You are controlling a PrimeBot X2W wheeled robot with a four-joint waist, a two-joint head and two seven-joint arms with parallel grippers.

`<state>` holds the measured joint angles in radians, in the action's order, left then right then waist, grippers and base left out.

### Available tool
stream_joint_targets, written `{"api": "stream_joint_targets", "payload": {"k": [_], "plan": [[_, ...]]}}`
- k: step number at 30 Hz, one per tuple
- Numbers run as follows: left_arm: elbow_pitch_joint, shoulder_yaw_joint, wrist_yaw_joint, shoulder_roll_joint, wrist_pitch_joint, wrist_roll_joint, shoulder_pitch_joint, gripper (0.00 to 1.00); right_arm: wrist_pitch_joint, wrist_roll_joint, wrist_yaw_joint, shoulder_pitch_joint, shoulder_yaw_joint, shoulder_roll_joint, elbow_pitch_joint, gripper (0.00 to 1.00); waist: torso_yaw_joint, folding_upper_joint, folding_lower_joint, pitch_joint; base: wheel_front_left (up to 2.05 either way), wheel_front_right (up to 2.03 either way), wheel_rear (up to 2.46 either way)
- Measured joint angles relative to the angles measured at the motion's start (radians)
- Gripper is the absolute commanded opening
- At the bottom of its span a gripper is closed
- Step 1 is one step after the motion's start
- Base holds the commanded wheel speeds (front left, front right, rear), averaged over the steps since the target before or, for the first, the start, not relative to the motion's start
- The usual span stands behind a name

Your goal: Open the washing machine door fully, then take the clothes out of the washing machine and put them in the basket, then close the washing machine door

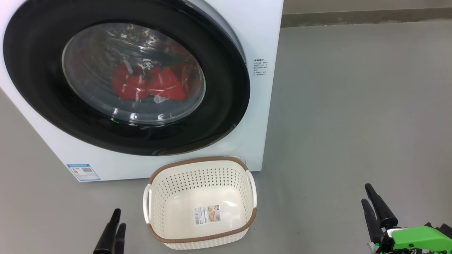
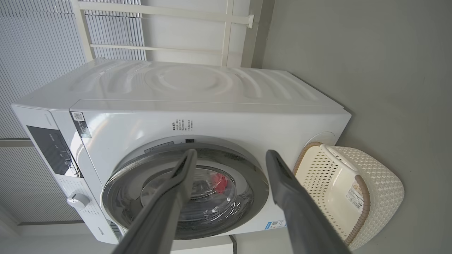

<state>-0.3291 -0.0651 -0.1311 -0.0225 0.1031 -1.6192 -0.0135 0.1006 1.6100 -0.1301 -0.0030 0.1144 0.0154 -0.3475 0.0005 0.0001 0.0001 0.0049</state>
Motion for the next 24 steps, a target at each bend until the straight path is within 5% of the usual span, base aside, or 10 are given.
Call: {"api": "stream_joint_targets", "payload": {"k": [24], "plan": [[0.065,0.007,0.0,0.0,-0.071,0.207,0.01,1.0,-0.069,-0.199,0.0,0.001,-0.027,0.006,0.027,1.0,0.003,0.0,0.0001,0.002,0.0,0.0,0.0]]}}
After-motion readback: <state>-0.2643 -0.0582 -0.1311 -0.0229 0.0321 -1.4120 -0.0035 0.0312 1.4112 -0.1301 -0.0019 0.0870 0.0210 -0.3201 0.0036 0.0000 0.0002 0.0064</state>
